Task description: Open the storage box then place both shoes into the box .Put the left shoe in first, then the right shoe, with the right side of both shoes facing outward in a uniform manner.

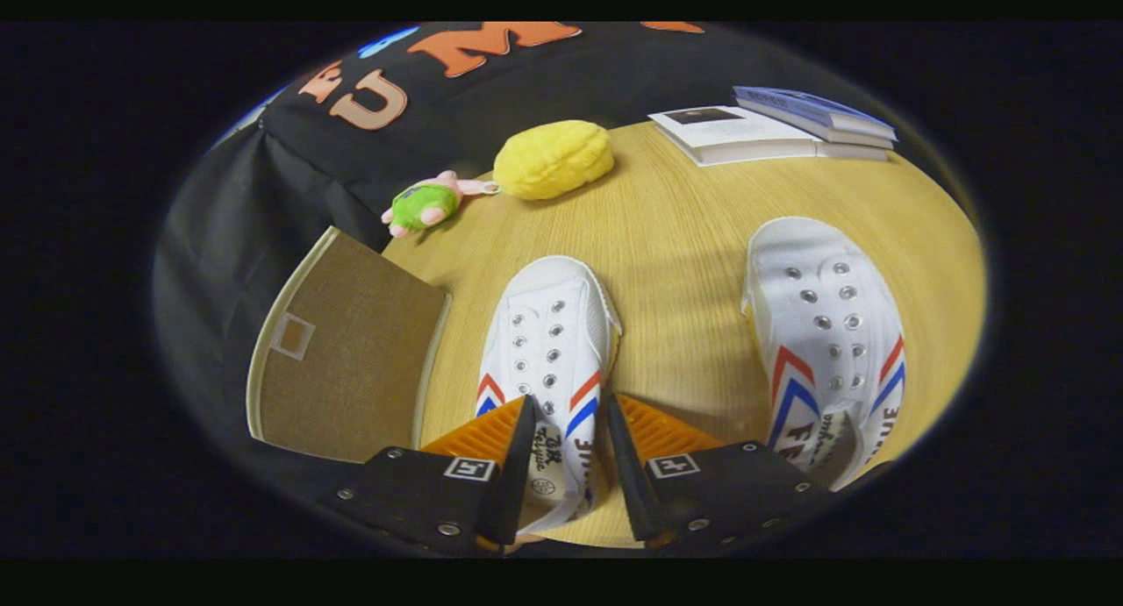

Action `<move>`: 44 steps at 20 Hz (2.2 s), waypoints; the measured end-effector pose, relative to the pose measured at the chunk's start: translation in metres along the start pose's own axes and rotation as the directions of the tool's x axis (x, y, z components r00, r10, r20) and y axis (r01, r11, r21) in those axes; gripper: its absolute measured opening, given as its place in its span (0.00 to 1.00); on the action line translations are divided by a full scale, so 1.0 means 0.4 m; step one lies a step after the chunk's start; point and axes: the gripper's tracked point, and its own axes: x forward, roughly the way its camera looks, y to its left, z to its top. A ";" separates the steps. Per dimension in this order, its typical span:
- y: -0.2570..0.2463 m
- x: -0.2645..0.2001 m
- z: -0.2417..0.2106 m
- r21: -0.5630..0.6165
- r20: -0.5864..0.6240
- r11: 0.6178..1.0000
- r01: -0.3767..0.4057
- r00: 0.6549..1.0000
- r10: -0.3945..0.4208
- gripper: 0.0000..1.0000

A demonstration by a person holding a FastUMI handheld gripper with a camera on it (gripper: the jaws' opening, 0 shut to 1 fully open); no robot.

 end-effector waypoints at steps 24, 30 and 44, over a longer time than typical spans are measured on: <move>0.458 -0.242 0.218 -0.105 0.270 0.963 -0.248 0.925 0.267 0.09; 0.632 -0.156 0.186 -0.240 0.218 0.934 -0.263 0.923 0.316 0.09; 0.697 -0.024 0.123 -0.191 0.124 0.927 -0.322 0.929 0.349 0.22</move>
